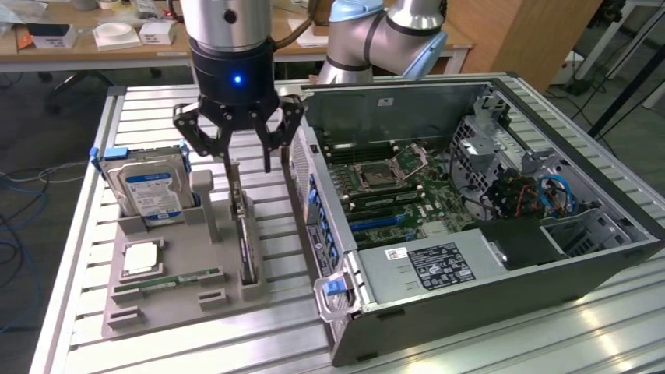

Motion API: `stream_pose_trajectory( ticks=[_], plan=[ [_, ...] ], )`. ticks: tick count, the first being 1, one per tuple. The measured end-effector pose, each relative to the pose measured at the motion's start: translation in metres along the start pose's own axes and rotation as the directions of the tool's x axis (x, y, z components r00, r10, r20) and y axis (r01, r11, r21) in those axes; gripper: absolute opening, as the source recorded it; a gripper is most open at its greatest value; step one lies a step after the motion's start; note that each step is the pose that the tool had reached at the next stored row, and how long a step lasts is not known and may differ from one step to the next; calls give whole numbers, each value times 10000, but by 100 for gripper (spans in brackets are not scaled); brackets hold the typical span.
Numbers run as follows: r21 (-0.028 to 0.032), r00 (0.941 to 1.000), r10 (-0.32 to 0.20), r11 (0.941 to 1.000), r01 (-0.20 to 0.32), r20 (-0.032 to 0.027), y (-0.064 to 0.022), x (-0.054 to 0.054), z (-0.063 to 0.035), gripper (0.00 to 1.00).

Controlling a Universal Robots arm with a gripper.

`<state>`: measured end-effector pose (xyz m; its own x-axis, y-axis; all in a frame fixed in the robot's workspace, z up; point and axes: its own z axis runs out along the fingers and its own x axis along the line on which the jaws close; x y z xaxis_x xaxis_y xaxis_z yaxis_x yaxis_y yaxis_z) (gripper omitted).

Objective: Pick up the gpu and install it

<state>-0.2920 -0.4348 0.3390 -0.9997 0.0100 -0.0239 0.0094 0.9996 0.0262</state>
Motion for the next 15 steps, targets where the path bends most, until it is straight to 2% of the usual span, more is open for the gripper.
stream_pose_trajectory(
  ticks=[15],
  plan=[
    [0, 10000, -2, 10000, 2, 0, -14, 5, 129, 53]
  ],
)
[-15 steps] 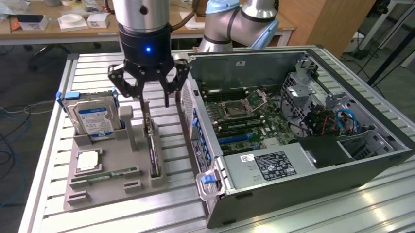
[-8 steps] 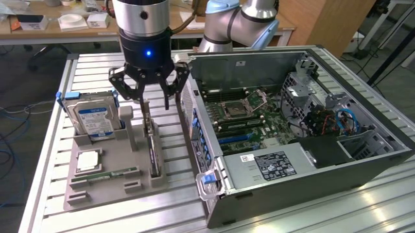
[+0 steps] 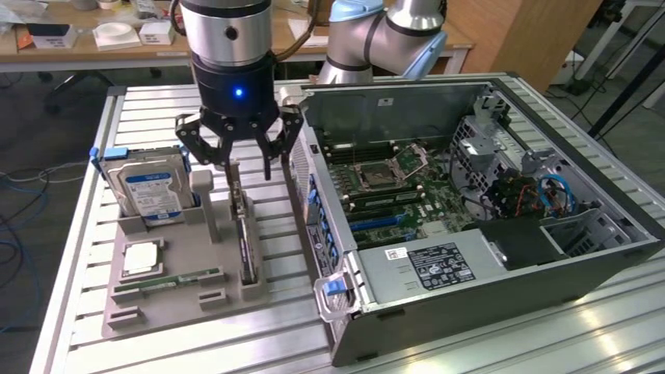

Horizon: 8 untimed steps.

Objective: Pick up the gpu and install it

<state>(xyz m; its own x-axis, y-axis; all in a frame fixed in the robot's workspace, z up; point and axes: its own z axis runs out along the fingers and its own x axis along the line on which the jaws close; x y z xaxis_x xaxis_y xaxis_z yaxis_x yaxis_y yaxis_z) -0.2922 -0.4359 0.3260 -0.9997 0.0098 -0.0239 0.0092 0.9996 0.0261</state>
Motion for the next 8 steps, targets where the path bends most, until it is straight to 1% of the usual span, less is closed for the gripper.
stream_pose_trajectory(
  ticks=[8],
  plan=[
    [0, 10000, 3, 10000, -3, 0, -3, 4, 69, 53]
  ],
)
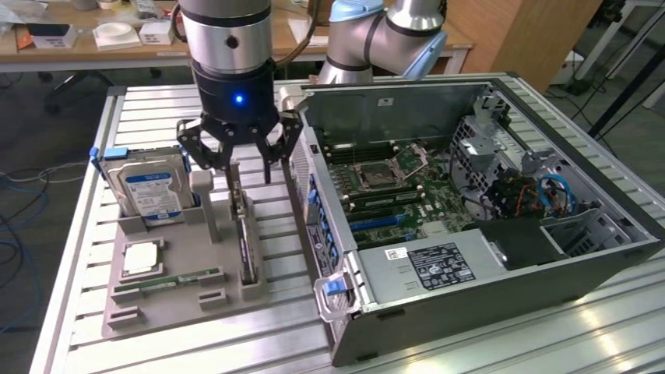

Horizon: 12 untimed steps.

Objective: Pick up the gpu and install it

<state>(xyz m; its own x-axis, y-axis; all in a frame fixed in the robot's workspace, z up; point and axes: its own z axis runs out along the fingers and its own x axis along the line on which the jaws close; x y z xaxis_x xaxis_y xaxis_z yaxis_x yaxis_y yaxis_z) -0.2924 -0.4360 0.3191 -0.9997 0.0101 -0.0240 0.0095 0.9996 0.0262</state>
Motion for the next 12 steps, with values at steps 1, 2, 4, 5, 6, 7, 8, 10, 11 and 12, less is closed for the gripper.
stream_pose_trajectory(
  ticks=[1, 2, 4, 5, 6, 7, 8, 10, 11, 12],
  plan=[
    [0, 10000, 0, 10000, 0, 0, -1, 0, 8, 53],
    [0, 10000, 0, 10000, 0, 0, -2, 0, 15, 53],
    [0, 10000, -2, 10000, 2, -1, -6, 0, 31, 53],
    [0, 10000, -2, 10000, 2, 0, -7, 0, 39, 53],
    [0, 10000, -2, 10000, 2, 0, -8, 0, 47, 53],
    [0, 10000, -2, 10000, 2, 0, -9, 1, 55, 53],
    [0, 10000, -2, 10000, 2, -1, -11, 0, 61, 53],
    [1, 10000, -4, 10000, 4, -1, -23, 0, 69, 53],
    [0, 10000, -2, 10000, 2, 0, -30, 1, 73, 53],
    [0, 10000, -2, 10000, 2, -1, -39, 1, 76, 53]
  ],
)
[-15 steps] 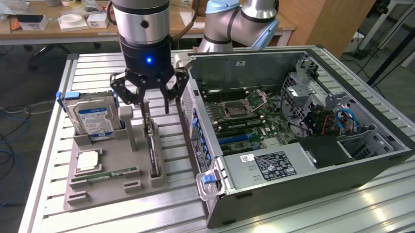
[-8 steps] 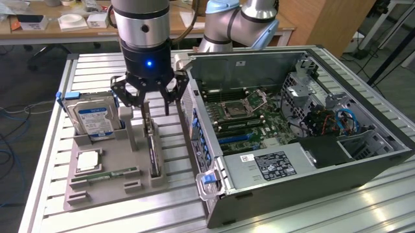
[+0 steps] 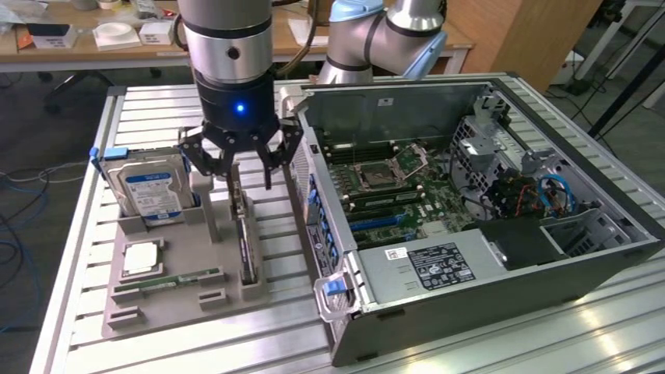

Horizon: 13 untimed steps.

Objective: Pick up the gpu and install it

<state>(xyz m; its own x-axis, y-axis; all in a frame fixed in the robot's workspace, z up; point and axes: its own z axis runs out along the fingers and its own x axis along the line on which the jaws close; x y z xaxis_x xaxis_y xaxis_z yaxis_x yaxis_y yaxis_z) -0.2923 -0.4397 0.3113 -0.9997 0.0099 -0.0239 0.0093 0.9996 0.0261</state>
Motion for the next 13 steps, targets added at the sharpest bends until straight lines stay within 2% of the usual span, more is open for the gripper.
stream_pose_trajectory(
  ticks=[13],
  plan=[
    [1, 10000, 2, 10000, -2, 0, -93, 8, 80, 53]
  ],
)
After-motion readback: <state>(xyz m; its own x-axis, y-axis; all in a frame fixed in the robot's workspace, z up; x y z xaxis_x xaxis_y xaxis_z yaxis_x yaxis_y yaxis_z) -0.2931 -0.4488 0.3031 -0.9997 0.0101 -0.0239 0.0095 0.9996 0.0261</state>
